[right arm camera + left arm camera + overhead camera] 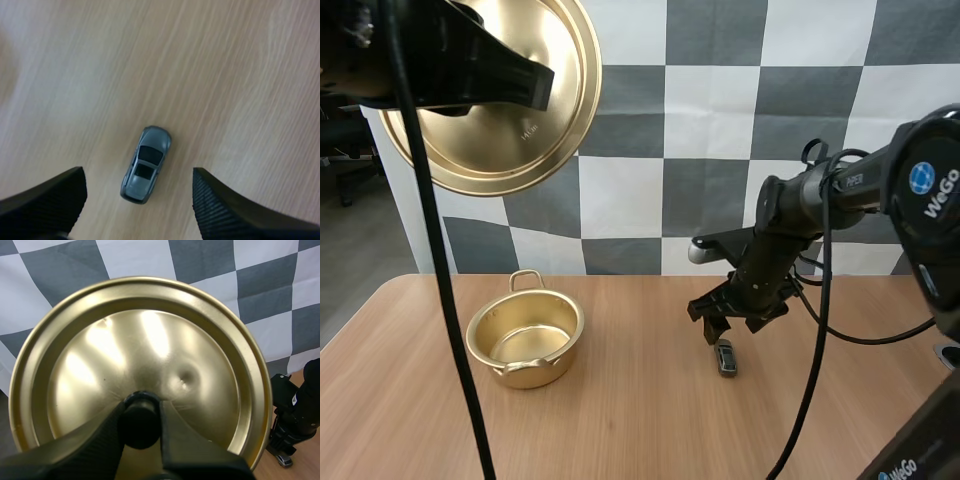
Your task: Open the pot, put the car inside, and close it
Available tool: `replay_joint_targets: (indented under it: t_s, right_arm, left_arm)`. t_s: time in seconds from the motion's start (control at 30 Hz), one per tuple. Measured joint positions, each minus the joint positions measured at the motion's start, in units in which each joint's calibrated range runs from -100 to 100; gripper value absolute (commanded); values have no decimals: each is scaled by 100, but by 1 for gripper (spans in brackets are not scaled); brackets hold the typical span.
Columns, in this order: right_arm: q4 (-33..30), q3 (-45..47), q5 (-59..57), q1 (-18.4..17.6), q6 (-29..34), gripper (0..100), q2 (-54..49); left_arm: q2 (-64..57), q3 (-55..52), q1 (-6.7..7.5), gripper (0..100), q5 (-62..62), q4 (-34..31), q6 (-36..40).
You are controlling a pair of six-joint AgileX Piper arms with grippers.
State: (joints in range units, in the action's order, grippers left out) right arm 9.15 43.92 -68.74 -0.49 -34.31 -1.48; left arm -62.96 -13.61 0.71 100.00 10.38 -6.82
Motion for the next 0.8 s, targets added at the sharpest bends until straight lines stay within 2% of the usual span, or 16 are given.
replay_joint_targets:
  t_s: [0.43, 0.53, 0.8]
  right_arm:
    - [13, 0, 92, 0, 0, 100, 323]
    - [2, 0, 593, 0, -145, 100, 1103]
    - [0, -26, 829, 0, -268, 100, 1390]
  left_arm:
    - [0, 0, 0, 0, 0, 0, 0]
    - [0, 0, 0, 0, -1, -11, 0]
    - [0, 0, 0, 0, -1, -11, 0]
